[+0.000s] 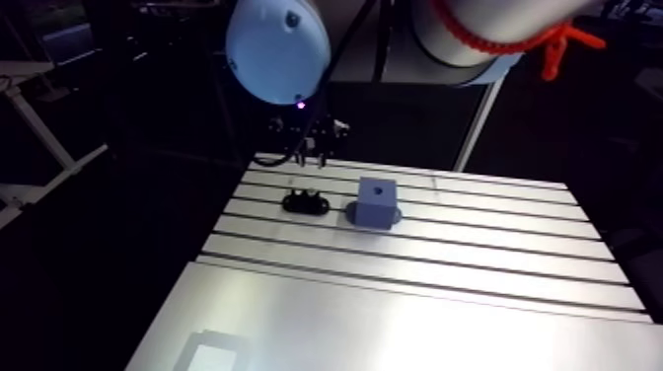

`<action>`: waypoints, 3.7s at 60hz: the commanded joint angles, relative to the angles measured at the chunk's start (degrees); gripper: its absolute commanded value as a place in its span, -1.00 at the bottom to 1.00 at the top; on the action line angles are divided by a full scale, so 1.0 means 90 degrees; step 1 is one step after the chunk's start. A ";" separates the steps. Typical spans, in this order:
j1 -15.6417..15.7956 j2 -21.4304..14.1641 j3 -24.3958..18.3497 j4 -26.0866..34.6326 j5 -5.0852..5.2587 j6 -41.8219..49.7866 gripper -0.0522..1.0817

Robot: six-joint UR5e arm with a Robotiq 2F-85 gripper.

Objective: Pick up the M10 bolt and insert it into the hex recess until seated.

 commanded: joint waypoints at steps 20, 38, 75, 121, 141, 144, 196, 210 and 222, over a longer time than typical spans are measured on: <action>0.0033 0.0264 0.0051 -0.0191 -0.0009 -0.0016 0.12; 0.0035 0.0351 0.0072 -0.0191 -0.0009 -0.0016 0.11; 0.0043 0.0579 0.0189 -0.0660 -0.0126 -0.0065 0.12; 0.0131 0.0638 0.0199 -0.0670 -0.0144 0.0003 0.12; 0.0131 0.0628 0.0209 -0.0670 -0.0155 0.0003 0.12; 0.0131 0.0637 0.0209 -0.0670 -0.0155 0.0003 0.12; 0.0131 0.0706 0.0209 -0.0670 -0.0154 -0.0046 0.12; 0.0131 0.0725 0.0209 -0.0670 -0.0155 -0.0046 0.12; 0.0131 0.0735 0.0199 -0.0670 -0.0155 -0.0046 0.14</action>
